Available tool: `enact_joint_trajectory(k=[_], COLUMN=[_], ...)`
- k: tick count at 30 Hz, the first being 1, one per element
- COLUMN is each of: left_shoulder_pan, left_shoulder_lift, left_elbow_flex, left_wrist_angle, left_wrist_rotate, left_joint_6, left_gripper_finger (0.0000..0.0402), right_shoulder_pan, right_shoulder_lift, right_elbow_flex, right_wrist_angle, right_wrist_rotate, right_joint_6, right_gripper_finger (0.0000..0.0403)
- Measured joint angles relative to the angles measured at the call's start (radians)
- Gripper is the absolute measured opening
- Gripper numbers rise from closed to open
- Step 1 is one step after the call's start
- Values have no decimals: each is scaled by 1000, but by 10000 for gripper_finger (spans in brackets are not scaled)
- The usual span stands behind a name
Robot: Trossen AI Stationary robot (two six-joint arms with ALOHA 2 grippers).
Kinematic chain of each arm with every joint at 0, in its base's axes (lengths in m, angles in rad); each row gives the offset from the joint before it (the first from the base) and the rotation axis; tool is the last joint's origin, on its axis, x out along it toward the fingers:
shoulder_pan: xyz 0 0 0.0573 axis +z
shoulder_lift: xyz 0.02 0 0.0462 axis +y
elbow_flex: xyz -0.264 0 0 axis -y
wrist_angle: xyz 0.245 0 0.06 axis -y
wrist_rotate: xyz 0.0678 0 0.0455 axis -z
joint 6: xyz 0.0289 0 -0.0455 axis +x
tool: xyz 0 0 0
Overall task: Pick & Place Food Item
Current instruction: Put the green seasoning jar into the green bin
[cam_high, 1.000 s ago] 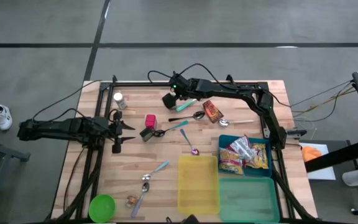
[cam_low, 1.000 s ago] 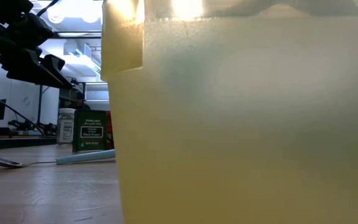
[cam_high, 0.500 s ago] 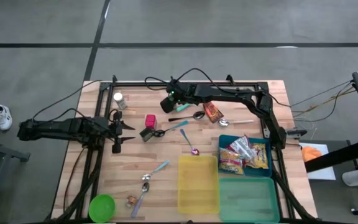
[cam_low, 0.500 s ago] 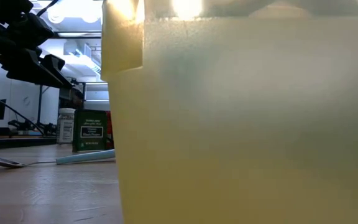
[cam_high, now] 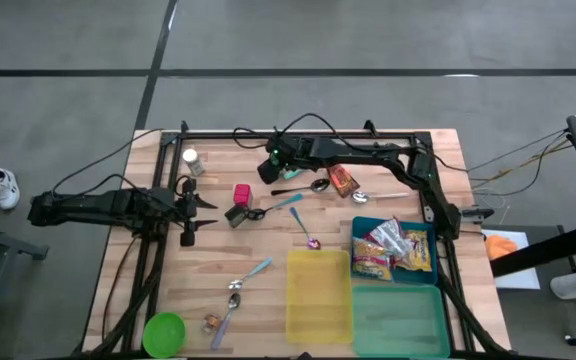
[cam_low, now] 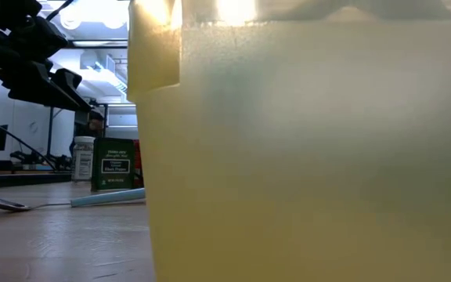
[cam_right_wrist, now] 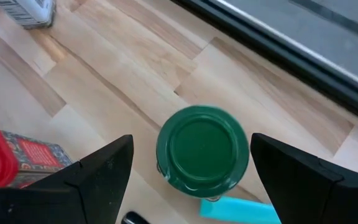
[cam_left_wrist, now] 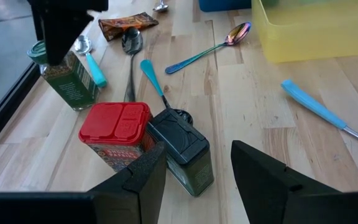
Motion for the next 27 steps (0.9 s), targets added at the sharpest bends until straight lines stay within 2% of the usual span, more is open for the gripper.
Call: enact_joint_trajectory(k=[14,23,27], left_shoulder_pan=[0,0,0], left_shoulder_lift=[0,0,0], left_elbow_flex=[0,0,0], left_wrist_angle=[-2,-2,-2], left_wrist_rotate=[0,0,0], left_joint_6=[0,0,0], left_gripper_finger=[181,181,181], right_shoulder_pan=[-12,-12,-13], right_shoulder_lift=[40,40,38], right_elbow_flex=[-1,-9,-13], right_wrist_angle=[25,21,23], right_wrist_rotate=[0,-1,0], right_joint_6=[7,6,6], right_gripper_finger=[318,241,218])
